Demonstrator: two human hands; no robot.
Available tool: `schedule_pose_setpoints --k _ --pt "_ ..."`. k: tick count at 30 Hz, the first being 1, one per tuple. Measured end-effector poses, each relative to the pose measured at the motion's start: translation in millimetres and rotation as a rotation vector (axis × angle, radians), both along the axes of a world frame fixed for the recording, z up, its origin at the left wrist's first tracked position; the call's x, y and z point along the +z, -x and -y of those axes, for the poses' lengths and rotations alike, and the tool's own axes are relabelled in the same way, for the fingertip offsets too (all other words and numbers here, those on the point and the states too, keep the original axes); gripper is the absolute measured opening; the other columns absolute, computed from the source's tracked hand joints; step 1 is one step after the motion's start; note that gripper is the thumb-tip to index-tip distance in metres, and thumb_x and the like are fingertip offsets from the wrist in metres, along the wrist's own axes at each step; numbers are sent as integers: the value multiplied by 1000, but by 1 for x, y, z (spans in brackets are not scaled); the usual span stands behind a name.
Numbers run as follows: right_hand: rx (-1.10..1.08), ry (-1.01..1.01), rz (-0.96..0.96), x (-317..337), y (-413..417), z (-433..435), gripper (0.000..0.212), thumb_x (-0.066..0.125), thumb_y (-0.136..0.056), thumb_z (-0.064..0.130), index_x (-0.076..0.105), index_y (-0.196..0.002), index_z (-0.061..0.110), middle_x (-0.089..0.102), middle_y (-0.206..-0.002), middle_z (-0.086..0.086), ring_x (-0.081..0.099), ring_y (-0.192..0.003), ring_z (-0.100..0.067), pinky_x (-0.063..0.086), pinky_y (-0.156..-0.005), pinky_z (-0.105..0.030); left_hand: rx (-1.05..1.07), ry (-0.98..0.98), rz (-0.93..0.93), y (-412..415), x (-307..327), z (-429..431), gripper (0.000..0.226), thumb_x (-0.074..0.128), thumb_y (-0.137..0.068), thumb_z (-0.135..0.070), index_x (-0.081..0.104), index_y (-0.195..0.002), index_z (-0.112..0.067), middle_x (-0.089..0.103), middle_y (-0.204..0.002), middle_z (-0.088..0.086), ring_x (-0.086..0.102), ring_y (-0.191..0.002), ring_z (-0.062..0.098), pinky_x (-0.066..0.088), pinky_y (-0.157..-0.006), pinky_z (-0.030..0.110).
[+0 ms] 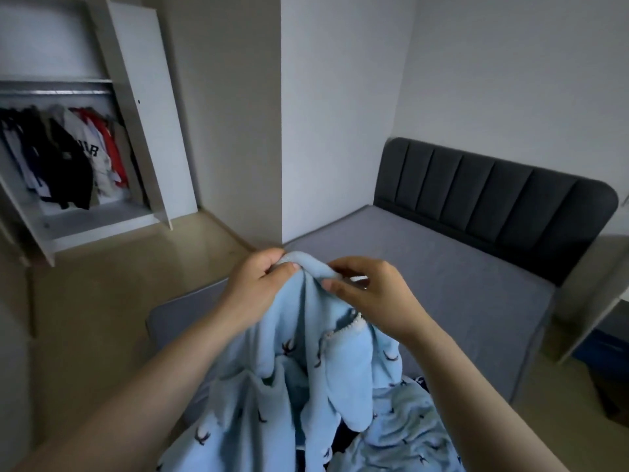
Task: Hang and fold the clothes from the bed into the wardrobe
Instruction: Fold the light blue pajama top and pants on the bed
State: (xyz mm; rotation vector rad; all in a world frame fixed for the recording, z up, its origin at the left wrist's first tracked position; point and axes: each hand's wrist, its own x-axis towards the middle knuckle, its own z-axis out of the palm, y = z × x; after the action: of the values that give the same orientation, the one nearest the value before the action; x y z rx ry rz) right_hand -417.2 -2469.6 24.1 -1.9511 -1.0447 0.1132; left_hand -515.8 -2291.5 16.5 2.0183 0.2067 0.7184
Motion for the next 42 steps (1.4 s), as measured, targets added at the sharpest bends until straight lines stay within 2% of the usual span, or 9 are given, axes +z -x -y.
schedule_pose_setpoints --k 4,9,12,17,22,29,33,37,42 --pt "-84 -42 77 -7 -2 -28 22 63 -91 23 61 -72 12 46 -58 4 38 -54 -4 32 -54 -23 -40 0 8 -5 -7 -28 29 60 -91 -21 59 -79 6 44 -65 5 39 -61 11 30 -57 29" --pt "-235 -132 95 -4 -6 -67 26 58 -94 18 55 -69 15 41 -52 10 37 -51 -5 29 -49 -20 -99 -10 3 -19 -22 -70 39 62 -91 -22 42 -58 -20 30 -51 -11 29 -47 2 21 -45 20" --pt "-287 -158 118 2 -8 -98 32 57 -95 16 51 -64 20 44 -52 11 38 -52 -4 29 -49 -18 -156 21 -16 -31 -31 -99 39 62 -90 -28 42 -59 -17 32 -52 -10 32 -47 4 23 -46 22" --pt "-372 -181 204 11 -10 -128 36 59 -93 13 49 -62 28 48 -52 16 42 -53 -2 32 -51 -14 -308 36 -165 -42 -54 -136 47 58 -81 -51 52 -72 -5 47 -63 0 47 -60 11 32 -56 28" --pt "-449 -274 209 26 -16 -123 30 58 -94 13 55 -65 23 49 -55 12 43 -55 0 33 -51 -11 -276 -70 -372 -46 -90 -156 15 58 -94 -30 66 -91 -18 68 -83 1 63 -76 13 48 -70 31" --pt "-580 -195 199 13 -44 -87 27 59 -93 15 58 -66 16 50 -54 7 47 -56 3 34 -51 -9 -91 114 -133 -63 -55 -154 36 55 -94 -29 55 -78 3 56 -71 22 49 -67 17 42 -65 46" --pt "-622 -36 136 -15 -54 -77 33 59 -93 16 52 -61 18 45 -53 6 42 -50 -3 32 -47 -14 -94 71 -9 -75 -32 -148 47 48 -85 -39 44 -71 5 42 -66 8 40 -65 15 36 -63 41" --pt "-602 60 24 -29 -50 -87 8 64 -91 20 72 -91 21 65 -78 11 58 -73 3 38 -62 -5 -185 -5 35 -89 -20 -157 35 51 -93 -24 40 -65 -7 33 -60 0 33 -57 13 28 -58 35" --pt "-471 -33 -96 -35 -45 -139 28 69 -88 24 67 -115 19 71 -105 9 65 -99 0 52 -90 -23 -316 -77 39 -112 -16 -178 37 54 -96 -14 42 -64 -1 30 -57 -2 29 -54 7 26 -56 32"
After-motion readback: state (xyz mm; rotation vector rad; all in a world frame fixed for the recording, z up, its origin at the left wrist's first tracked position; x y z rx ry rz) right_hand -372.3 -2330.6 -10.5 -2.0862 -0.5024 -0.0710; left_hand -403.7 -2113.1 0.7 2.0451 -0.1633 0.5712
